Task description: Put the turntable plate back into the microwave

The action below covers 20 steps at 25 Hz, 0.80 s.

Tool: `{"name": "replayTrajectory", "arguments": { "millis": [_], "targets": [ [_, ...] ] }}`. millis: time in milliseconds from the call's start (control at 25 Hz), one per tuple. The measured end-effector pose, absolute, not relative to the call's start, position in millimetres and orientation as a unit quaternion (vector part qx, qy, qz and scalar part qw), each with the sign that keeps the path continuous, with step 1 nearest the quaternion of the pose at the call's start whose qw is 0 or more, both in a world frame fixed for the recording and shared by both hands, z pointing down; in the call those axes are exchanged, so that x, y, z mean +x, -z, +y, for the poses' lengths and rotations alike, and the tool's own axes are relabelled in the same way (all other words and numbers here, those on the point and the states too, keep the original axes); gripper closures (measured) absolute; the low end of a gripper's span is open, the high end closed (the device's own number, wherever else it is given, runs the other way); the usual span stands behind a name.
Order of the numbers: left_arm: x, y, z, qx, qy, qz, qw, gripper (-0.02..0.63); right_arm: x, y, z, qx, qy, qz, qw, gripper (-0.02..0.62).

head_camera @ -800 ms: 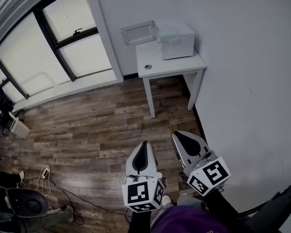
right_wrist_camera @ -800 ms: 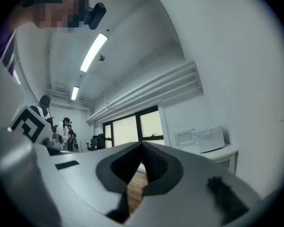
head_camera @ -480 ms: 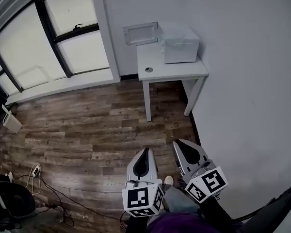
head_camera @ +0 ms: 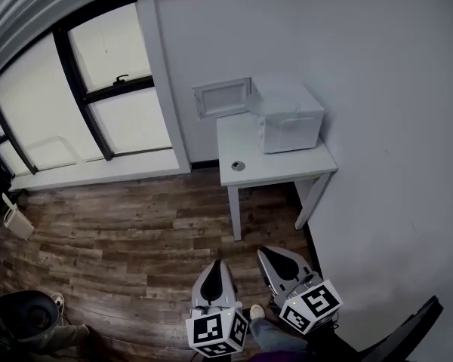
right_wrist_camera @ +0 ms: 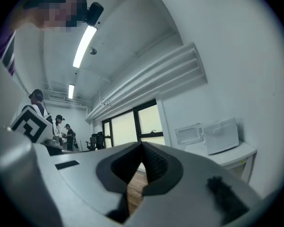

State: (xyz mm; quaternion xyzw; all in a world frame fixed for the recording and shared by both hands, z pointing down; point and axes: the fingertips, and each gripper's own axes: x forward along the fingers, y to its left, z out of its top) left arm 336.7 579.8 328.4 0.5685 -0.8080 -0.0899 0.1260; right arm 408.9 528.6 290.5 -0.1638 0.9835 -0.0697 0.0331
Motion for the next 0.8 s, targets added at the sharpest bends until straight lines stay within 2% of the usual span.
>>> {"name": "replayTrajectory", "arguments": {
  "millis": [240, 520, 800],
  "targets": [
    [295.2, -302.2, 503.0, 0.564, 0.096, -0.813, 0.104, 0.601, 366.3, -271.2, 450.8, -0.154, 0.061, 0.985, 0.040, 0.589],
    [233.4, -320.1, 475.1, 0.524, 0.099, -0.832, 0.150, 0.601, 302.4, -278.8, 405.9, -0.124, 0.097, 0.987, 0.033, 0.589],
    [147.8, -322.2, 425.4, 0.534, 0.091, -0.831, 0.125, 0.601, 218.8, -290.8, 356.9, -0.139, 0.095, 0.985, 0.036, 0.589]
  ]
}}
